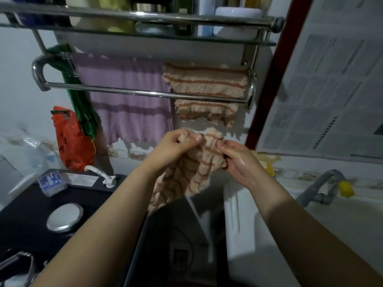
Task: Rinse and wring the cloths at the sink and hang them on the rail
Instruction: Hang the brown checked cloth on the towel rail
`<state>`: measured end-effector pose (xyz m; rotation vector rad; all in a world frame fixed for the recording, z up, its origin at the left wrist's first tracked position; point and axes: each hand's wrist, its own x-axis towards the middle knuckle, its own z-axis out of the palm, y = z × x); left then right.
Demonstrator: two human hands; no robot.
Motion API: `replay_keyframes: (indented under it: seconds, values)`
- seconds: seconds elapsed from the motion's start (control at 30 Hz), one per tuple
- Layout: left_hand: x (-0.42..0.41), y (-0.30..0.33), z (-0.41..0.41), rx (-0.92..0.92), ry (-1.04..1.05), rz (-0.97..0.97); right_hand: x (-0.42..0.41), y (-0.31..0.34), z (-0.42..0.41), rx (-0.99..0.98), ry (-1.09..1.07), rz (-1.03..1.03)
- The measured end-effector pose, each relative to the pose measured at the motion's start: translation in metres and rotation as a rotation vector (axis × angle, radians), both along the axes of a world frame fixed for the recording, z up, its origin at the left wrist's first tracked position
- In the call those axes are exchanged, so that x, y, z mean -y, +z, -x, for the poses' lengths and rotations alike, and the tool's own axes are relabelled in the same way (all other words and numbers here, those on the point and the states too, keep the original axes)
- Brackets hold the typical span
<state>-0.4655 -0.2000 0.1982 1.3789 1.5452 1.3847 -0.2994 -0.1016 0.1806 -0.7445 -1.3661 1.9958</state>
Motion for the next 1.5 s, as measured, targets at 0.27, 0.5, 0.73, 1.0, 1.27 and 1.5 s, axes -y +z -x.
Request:
replay_keyframes:
  seconds: [0.27, 0.5, 0.73, 1.0, 1.27, 1.5]
  values:
    - [0.009, 0.041, 0.031, -0.361, 0.501, -0.072, -0.024, 0.083, -0.018, 0.7, -0.192, -1.014]
    - [0.006, 0.074, 0.035, -0.081, 0.464, -0.17, -0.031, 0.136, -0.032, 0.697, -0.47, -1.142]
    - [-0.02, 0.086, 0.039, -0.108, 0.513, -0.34, -0.031, 0.142, 0.015, 0.312, -0.472, -0.983]
    - [-0.071, 0.091, 0.061, -1.027, 0.591, 0.262, -0.061, 0.129, 0.061, 1.189, -0.03, -1.477]
    - [-0.049, 0.071, 0.068, -1.025, 0.472, -0.207, -0.054, 0.127, 0.028, 1.061, -0.199, -1.785]
    - [-0.048, 0.07, 0.078, -0.749, 0.532, -0.275, -0.084, 0.119, 0.01, 0.908, -0.402, -1.897]
